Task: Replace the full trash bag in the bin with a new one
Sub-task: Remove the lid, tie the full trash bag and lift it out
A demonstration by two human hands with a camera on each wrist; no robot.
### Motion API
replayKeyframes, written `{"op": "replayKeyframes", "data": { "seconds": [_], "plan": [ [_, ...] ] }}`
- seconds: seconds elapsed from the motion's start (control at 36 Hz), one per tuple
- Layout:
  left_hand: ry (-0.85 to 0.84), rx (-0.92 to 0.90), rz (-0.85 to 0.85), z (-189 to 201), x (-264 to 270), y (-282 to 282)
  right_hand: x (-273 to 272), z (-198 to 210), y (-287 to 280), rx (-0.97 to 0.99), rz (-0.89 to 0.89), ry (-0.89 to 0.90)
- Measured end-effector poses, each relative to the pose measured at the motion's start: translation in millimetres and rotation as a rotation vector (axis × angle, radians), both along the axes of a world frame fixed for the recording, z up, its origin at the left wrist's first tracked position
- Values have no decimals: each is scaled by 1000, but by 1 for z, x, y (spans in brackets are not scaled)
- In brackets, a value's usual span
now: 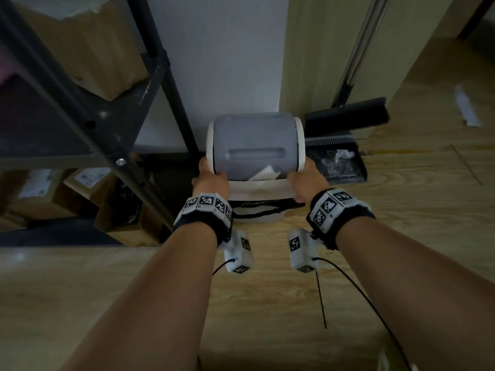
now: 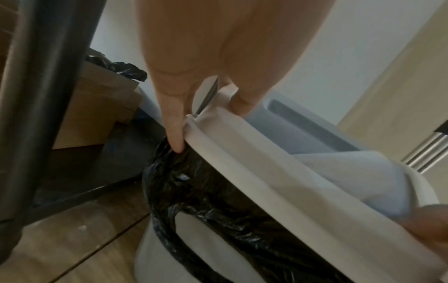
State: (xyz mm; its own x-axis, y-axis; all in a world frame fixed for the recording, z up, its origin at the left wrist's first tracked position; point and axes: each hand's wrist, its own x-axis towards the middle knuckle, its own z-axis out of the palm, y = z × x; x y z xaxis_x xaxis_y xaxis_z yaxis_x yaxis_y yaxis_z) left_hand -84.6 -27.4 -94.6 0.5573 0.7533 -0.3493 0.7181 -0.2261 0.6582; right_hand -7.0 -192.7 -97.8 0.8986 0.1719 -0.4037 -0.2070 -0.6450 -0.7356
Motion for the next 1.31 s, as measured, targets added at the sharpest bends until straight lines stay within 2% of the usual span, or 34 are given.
{"op": "replayKeyframes", "data": {
  "seconds": [0.75,0.89,1.0,1.17,1.31],
  "plan": [
    [27,-82,-27,16,-129,-79,-103,16,-87,-26,89,127],
    [55,-66,-85,16,-142,-84,-112,18,-92,-111,103,56],
    [76,24,-143,18,-144,-78,-111,14,-96,-217,173,-39],
    [111,134,-209,17,-143,-75,-108,15,-96,-270,189,-119],
    [113,157,-190,16,-139,-74,-107,13,-95,-238,172,-130]
  ]
}}
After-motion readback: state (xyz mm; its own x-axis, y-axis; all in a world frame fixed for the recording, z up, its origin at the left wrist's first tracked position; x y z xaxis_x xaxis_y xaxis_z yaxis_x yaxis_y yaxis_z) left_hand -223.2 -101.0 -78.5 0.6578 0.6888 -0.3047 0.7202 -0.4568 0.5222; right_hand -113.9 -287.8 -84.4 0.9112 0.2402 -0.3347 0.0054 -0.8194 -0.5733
